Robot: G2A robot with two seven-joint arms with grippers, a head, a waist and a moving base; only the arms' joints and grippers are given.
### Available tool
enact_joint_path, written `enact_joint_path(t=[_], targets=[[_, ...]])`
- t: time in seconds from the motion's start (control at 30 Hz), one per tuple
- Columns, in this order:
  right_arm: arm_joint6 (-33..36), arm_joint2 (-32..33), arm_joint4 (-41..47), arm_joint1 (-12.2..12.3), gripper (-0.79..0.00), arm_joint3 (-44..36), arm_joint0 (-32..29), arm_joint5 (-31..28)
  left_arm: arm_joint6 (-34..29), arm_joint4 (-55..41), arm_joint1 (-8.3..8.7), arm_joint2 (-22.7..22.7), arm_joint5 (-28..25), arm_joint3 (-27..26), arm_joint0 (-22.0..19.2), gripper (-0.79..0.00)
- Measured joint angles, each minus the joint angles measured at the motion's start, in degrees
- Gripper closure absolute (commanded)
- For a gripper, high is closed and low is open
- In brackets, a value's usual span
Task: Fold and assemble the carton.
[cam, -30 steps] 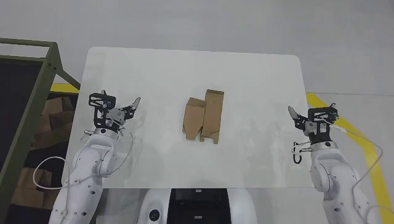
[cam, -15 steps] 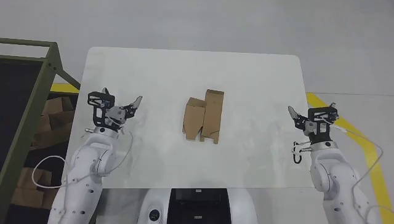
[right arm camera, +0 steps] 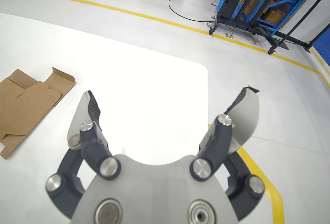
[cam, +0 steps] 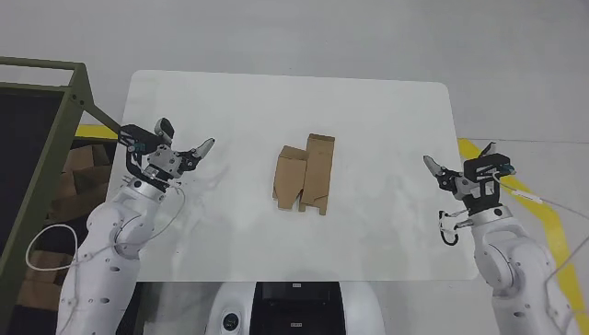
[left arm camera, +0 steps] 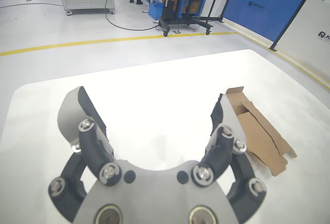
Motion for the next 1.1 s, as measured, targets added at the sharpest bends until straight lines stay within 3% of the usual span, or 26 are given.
enact_joint_path(t=[0.37, 0.83, 1.1], targets=[[-0.3, -0.2, 0.2, -0.1, -0.785, 0.3, 0.2, 0.1, 0.6, -3.6, -0.27, 0.8, 0.4, 0.7, -0.6, -0.785], [-0.8, 0.2, -0.1, 0.2, -0.785, -0.5, 2.8, -5.7, -19.0, -19.6, 0.47, 3.2, -9.6, 2.7, -7.8, -0.785], [-0.3, 0.5, -0.7, 0.2, -0.785, -1.4, 2.4, -5.4, -20.1, -17.8, 0.92, 2.2, -12.0, 0.6, -6.7, -0.785]])
